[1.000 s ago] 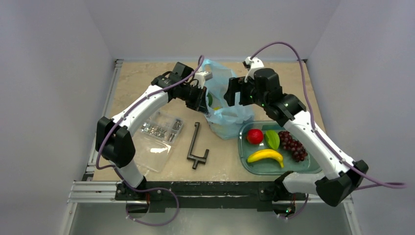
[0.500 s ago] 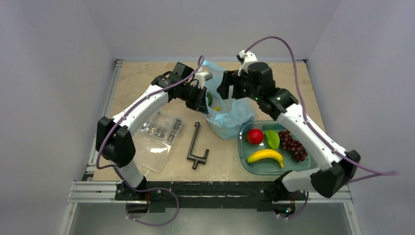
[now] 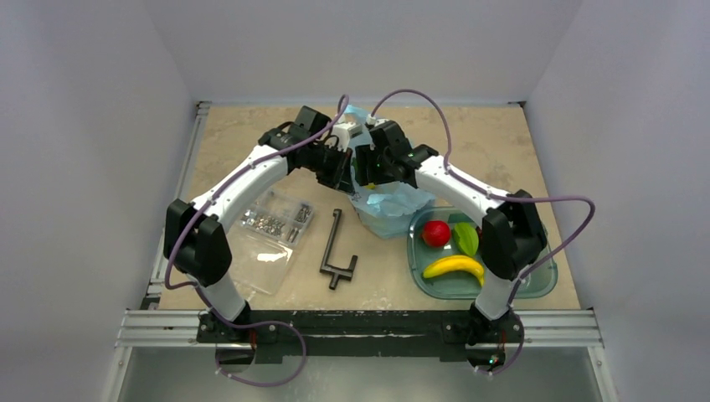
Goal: Take the fake fruits out of the plastic bag
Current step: Take out the fake fruit from the plastic bag.
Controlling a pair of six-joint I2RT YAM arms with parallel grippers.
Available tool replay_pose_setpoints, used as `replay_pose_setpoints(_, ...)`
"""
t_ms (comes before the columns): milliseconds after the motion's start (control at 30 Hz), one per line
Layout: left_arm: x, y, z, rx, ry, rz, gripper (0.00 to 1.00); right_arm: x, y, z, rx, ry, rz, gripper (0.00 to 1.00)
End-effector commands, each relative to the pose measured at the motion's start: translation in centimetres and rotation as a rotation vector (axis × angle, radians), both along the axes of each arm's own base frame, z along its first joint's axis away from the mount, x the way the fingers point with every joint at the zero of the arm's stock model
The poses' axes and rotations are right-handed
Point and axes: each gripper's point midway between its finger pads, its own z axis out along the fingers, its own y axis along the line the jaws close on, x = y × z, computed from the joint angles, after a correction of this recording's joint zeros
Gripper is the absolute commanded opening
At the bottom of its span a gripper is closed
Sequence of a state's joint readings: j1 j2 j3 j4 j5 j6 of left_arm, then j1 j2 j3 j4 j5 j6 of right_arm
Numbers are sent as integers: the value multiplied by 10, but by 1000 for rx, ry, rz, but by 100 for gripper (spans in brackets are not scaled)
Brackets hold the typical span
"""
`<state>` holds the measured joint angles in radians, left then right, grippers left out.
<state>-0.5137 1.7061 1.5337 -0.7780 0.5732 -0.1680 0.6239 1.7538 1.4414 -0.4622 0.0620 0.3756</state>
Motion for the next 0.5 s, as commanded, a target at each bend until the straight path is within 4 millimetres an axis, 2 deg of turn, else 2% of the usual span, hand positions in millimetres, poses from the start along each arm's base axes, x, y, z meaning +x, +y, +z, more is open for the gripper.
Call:
replay_pose_setpoints(0,3,-4,32,-60,-94,-23,0,2,2,-22,-15,41,-33,58)
replay_pose_setpoints(200,4,-3,35,-65,-101,-20,0,1,10,-45,-19,88,12,64)
replay_pose_setpoints(333,4,-2,38,-70,-121,-15,0,-12,11,-64,-39,150,92,74)
replay_pose_setpoints(467,5,-2,36,-69,-114,-14,0,-25,6,-84,-72,208,169,78)
